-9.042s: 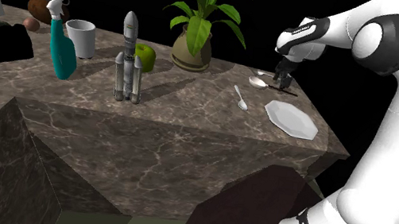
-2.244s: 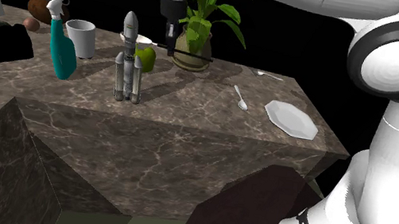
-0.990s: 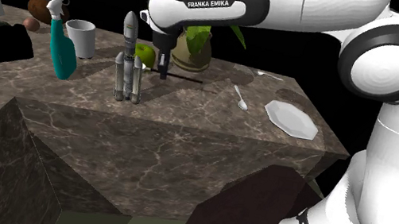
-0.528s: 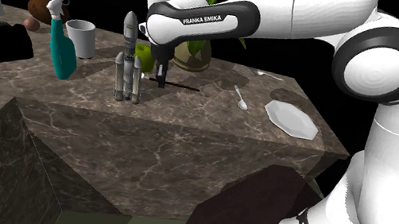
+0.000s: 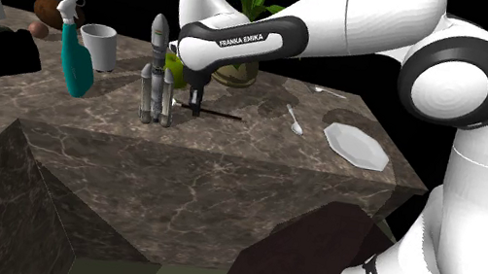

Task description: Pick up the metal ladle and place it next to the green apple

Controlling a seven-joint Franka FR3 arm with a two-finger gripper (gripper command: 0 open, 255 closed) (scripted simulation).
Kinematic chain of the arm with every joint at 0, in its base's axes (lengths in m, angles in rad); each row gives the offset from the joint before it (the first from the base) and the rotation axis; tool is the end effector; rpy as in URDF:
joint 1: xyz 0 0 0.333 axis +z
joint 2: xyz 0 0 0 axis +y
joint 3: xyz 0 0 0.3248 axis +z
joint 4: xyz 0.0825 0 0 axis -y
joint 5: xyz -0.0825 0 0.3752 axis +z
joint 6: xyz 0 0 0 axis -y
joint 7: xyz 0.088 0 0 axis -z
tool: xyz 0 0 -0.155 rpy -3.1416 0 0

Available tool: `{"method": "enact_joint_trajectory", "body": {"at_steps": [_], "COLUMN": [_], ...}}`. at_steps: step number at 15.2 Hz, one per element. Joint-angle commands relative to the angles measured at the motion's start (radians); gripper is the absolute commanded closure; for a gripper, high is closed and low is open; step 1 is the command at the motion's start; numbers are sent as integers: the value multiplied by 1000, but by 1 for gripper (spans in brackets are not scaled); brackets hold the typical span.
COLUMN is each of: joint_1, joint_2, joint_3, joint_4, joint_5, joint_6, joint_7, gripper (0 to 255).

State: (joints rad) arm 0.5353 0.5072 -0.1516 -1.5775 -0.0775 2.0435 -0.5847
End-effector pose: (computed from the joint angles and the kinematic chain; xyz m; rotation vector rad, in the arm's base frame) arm 0.6284 0.2574 0.3099 2.6189 1.4692 -0.0758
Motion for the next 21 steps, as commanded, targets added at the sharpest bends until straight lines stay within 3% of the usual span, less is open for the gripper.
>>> {"method": "enact_joint_trajectory", "body": {"at_steps": [1, 5, 6, 11, 15, 21], "joint_1": [0, 0, 0, 0, 9, 9], "joint_2": [0, 0, 0, 0, -36, -36], "joint_3": [0, 0, 0, 0, 1, 1], "joint_4": [-1, -1, -1, -1, 73, 73], "joint_5": [0, 0, 0, 0, -1, -1], "joint_6": [1, 1, 1, 1, -109, -109], "joint_7": [0, 0, 0, 0, 0, 0], "gripper": [255, 255, 0, 0, 0, 0]}}
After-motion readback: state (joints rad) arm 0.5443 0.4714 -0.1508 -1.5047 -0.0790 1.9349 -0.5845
